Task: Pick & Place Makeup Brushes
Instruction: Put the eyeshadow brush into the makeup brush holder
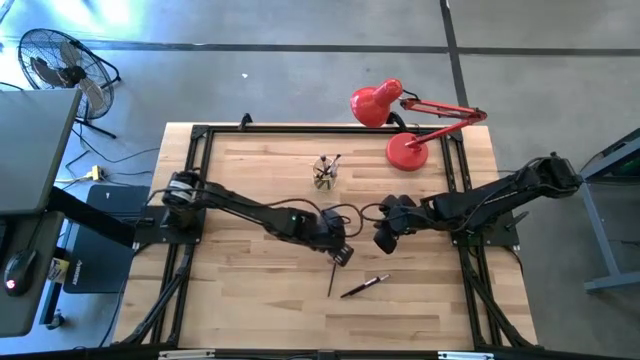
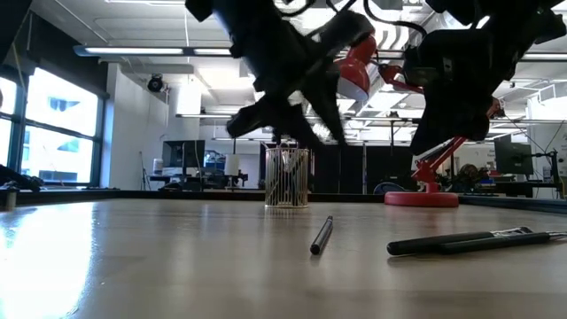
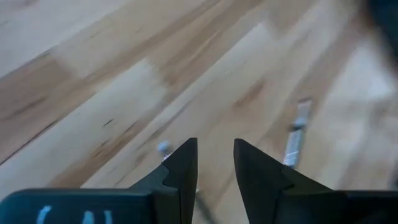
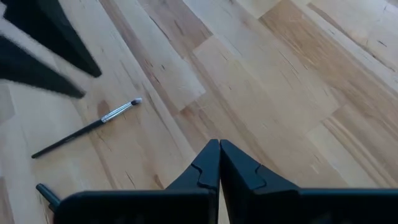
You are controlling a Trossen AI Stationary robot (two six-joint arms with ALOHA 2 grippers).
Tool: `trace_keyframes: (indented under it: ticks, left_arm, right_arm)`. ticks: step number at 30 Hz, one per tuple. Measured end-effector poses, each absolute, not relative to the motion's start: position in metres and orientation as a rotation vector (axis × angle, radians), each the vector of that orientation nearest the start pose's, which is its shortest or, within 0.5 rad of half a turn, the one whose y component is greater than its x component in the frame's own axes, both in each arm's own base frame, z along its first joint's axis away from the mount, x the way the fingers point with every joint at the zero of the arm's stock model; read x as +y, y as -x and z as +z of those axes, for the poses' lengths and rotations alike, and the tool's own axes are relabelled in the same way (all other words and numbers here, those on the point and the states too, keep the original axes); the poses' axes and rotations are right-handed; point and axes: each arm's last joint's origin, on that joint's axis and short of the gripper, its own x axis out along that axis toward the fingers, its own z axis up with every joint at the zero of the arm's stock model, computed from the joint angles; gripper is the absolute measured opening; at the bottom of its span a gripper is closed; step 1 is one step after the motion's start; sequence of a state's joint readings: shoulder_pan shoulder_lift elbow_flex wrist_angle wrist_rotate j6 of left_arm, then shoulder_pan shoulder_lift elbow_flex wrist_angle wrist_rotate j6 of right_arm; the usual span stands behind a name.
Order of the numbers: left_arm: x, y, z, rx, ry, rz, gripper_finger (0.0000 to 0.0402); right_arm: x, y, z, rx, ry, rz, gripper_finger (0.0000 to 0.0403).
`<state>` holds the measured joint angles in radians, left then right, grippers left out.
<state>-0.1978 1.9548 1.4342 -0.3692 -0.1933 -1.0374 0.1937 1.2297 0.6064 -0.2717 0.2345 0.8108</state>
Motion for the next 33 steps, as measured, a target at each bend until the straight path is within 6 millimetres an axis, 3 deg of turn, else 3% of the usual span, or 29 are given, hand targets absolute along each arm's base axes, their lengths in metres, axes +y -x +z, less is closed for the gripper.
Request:
trace_keyframes:
  ticks: [14, 24, 33]
  left_arm:
    - [-0.081, -0.436, 0.189, 0.974, 0.710, 0.590, 0.0101]
    - [-0.081, -0.441, 0.186, 0.979, 0.712, 0.587, 0.0101]
    - [-0.078, -0.448, 0.161, 1.035, 0.734, 0.578, 0.0101]
  right_arm:
    - [0.036, -0.223, 0.183, 0.794, -0.561, -0.396, 0.0006]
    - [0.037, -0.223, 0.183, 0.799, -0.567, -0.387, 0.0003]
    - [0.037, -0.223, 0.183, 0.800, -0.567, -0.387, 0.0002]
